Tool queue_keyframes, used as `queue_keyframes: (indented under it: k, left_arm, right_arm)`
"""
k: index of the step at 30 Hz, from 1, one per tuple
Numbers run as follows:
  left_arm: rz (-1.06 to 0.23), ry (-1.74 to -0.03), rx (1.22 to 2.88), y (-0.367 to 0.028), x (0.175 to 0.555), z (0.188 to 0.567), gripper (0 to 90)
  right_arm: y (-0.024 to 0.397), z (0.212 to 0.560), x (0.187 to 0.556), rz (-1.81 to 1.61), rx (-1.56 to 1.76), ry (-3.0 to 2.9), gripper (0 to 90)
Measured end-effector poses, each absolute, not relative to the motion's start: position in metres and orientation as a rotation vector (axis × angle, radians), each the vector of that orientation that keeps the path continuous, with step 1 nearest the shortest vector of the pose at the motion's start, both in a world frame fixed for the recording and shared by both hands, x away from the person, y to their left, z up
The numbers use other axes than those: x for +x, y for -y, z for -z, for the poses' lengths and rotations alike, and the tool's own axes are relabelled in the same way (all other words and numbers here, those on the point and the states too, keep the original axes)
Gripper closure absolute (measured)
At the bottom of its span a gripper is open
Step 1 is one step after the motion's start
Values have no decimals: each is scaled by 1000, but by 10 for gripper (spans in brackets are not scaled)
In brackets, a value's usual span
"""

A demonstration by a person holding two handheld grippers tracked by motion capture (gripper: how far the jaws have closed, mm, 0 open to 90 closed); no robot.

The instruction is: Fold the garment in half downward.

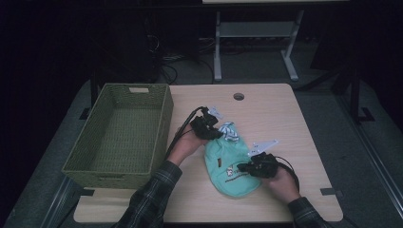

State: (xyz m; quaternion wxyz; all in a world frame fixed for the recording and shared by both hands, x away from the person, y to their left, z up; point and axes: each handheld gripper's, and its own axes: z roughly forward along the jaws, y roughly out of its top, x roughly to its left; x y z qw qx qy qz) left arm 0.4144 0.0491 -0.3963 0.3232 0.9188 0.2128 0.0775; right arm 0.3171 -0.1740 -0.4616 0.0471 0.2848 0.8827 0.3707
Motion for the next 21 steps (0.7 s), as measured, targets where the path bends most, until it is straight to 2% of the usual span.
queue_keyframes:
  k: [21]
  left_arm:
    - [-249,-538,2360,-52,392,376,819]
  right_arm:
    - [143,472,365,-1137,931,-2573,898]
